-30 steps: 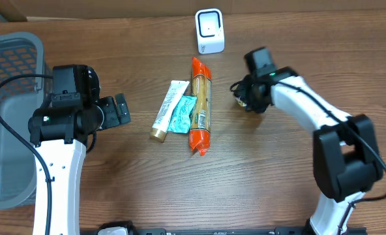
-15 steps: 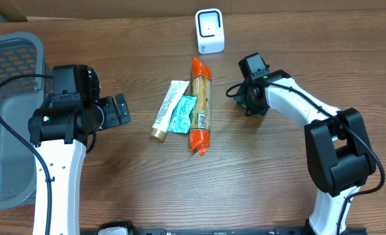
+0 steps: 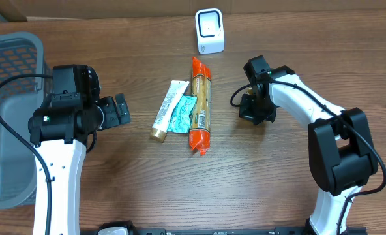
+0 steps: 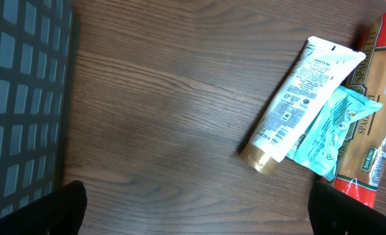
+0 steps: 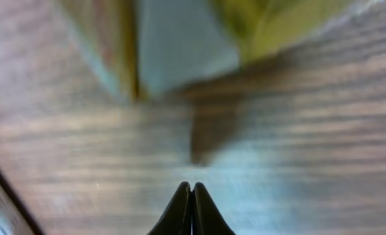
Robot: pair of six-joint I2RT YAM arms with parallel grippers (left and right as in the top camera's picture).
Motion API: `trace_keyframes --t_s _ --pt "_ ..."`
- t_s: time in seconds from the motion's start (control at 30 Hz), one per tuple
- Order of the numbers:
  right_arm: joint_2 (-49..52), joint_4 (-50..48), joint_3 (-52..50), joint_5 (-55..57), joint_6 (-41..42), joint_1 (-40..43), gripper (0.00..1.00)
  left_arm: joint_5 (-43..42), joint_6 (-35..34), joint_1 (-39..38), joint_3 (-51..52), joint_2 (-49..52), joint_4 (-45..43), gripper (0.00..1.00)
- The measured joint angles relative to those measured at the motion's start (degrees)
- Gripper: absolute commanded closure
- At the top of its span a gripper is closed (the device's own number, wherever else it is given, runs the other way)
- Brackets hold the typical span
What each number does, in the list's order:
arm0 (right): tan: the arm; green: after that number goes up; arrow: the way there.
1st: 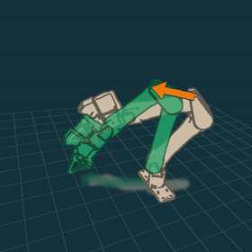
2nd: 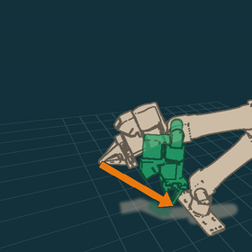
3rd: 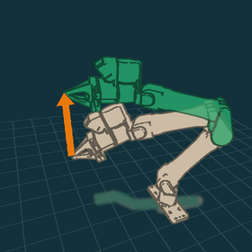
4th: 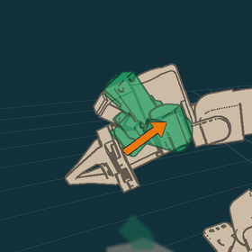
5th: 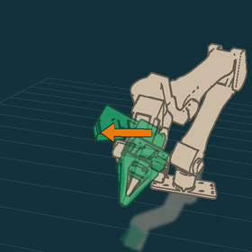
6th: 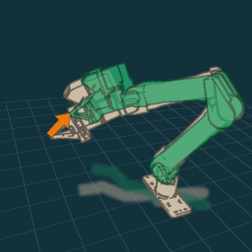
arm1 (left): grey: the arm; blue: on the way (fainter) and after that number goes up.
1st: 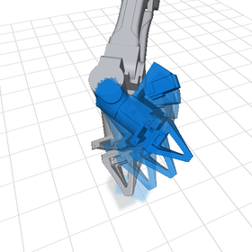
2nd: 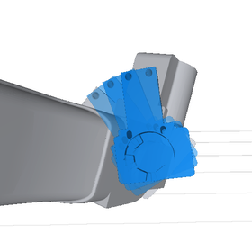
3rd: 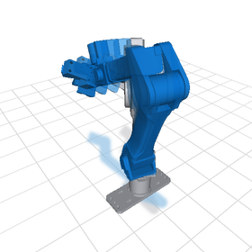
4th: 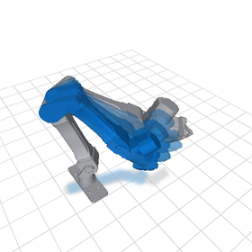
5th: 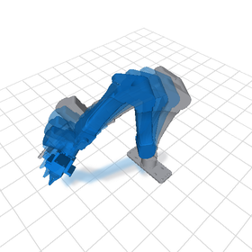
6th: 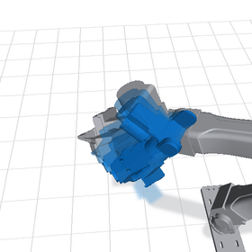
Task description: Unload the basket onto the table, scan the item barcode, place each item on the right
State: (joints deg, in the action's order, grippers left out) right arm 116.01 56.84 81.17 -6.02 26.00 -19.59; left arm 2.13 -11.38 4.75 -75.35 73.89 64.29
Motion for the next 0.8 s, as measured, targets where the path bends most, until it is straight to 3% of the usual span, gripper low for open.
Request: trace_keyframes --t_s 0.3,0.4,0.43,0.57,0.73,0.8 --pt "-0.02 7.93 0.50 9.57 -9.90 0.63 0.96 0.00 0.00 0.00 0.00 0.00 0.00 0.00" --pt "-0.02 7.30 0.57 10.91 -11.23 2.12 0.76 0.00 0.00 0.00 0.00 0.00 0.00 0.01" --pt "-0.02 6.75 0.66 10.58 -11.63 2.78 0.59 0.00 0.00 0.00 0.00 0.00 0.00 0.00" --pt "-1.25 -0.63 1.36 4.81 -10.12 5.42 0.28 0.00 0.00 0.00 0.00 0.00 -0.02 0.00" --pt "-3.82 -8.72 2.01 1.36 -2.91 5.68 0.28 0.00 0.00 0.00 0.00 0.00 0.00 0.00" --pt "-4.20 -11.41 2.14 1.05 0.72 5.62 0.35 0.02 0.00 0.00 0.00 0.00 0.00 0.00"
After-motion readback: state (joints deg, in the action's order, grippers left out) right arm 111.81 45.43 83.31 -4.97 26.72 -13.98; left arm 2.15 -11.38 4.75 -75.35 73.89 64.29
